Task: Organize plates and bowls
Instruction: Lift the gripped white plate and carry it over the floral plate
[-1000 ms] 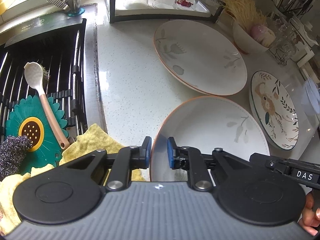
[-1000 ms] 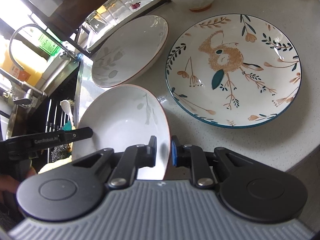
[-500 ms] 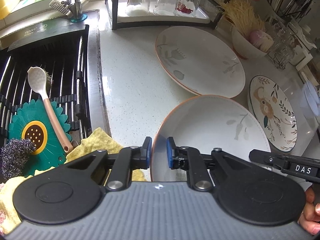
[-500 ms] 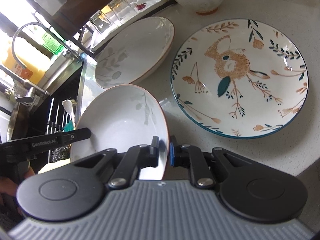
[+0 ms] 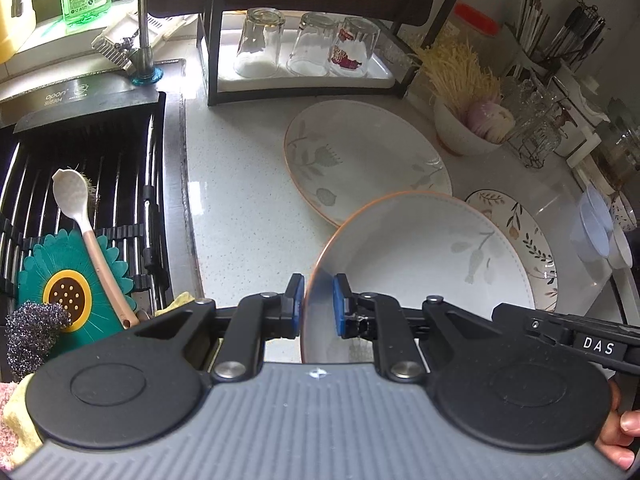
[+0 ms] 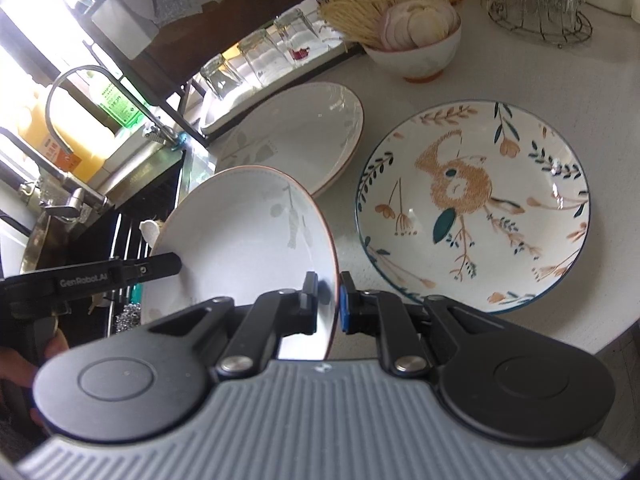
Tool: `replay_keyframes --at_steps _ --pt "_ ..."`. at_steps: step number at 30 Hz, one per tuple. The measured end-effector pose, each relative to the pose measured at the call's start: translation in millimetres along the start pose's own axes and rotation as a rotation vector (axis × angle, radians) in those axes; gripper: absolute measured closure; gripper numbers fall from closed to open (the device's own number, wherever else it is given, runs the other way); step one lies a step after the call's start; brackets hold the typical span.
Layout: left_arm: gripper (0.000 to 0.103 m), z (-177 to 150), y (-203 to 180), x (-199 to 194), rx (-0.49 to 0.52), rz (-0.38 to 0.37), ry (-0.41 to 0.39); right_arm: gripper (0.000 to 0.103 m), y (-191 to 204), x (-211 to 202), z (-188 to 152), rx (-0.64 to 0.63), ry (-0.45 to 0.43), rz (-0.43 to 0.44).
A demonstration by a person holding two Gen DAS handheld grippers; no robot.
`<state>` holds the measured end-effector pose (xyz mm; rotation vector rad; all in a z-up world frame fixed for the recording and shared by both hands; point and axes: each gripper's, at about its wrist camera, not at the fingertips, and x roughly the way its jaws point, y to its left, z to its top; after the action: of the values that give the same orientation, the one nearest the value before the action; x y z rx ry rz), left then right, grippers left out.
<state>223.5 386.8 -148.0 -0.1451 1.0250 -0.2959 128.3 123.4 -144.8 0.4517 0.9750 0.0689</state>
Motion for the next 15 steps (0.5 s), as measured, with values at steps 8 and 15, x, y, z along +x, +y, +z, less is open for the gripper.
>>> replay_keyframes --at_steps 8,15 --pt "0.086 16 -33 -10 -0.006 -0.015 -0.05 0.09 -17 -24 21 -0.004 -0.068 0.02" --pt "0.086 29 -79 -1 0.0 -0.016 -0.077 0.09 -50 -43 43 -0.018 -0.115 0.02"
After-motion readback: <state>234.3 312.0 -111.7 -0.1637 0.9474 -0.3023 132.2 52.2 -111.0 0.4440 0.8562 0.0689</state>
